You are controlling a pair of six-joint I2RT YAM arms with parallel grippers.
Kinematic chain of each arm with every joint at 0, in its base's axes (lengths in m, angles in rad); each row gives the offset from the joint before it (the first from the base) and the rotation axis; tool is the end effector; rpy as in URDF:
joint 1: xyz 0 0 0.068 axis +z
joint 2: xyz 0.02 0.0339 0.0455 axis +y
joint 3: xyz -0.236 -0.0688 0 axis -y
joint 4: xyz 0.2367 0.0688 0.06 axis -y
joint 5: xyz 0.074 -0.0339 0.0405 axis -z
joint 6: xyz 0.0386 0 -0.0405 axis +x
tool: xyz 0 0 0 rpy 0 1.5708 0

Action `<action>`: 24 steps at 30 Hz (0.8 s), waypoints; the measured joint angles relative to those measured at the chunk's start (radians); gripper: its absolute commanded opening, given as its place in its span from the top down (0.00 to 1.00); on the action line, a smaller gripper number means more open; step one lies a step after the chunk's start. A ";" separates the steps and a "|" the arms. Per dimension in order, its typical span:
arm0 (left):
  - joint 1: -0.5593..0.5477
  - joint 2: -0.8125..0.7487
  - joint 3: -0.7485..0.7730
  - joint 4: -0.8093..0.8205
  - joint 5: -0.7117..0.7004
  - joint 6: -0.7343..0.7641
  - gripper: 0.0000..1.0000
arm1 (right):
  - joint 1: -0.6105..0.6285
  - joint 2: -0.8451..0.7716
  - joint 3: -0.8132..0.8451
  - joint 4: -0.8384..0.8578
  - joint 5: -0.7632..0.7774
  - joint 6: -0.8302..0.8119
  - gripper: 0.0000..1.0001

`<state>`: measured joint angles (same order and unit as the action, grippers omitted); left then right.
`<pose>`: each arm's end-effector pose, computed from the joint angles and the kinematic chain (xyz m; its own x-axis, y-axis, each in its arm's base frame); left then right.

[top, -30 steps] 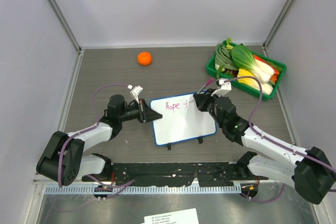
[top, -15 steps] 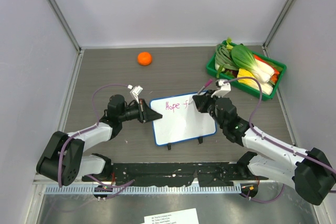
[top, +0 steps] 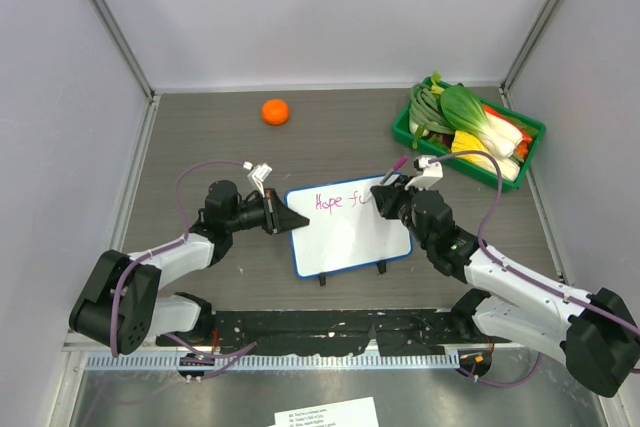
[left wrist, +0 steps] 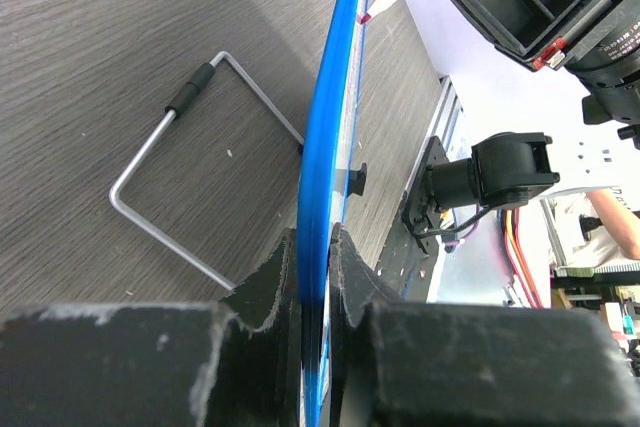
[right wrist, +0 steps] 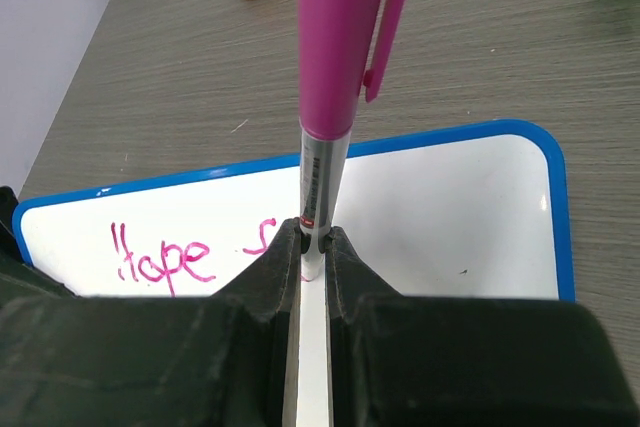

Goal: Write a sentence on the whiteboard

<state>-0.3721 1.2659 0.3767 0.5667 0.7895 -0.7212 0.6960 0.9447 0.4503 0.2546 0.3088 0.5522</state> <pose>0.2144 -0.1131 0.1605 -0.8050 -0.1850 -0.5637 0.4685 0.3849 -0.7952 0.1811 0.1360 0.2189 -0.3568 0.3532 -0.8649 -0.2315 0.8635 0.4481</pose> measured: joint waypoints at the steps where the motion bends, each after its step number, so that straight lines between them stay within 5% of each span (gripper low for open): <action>1: 0.000 0.000 0.000 0.000 0.000 0.000 1.00 | 0.000 0.000 0.000 0.000 0.003 0.000 0.99; 24: -0.001 0.000 0.000 0.000 0.000 0.000 1.00 | -0.001 0.052 0.042 0.022 0.026 0.000 0.99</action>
<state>-0.3729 1.2659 0.3767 0.5663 0.7895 -0.7212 0.6949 0.9966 0.4923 0.2764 0.3351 0.5526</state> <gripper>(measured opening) 0.110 0.130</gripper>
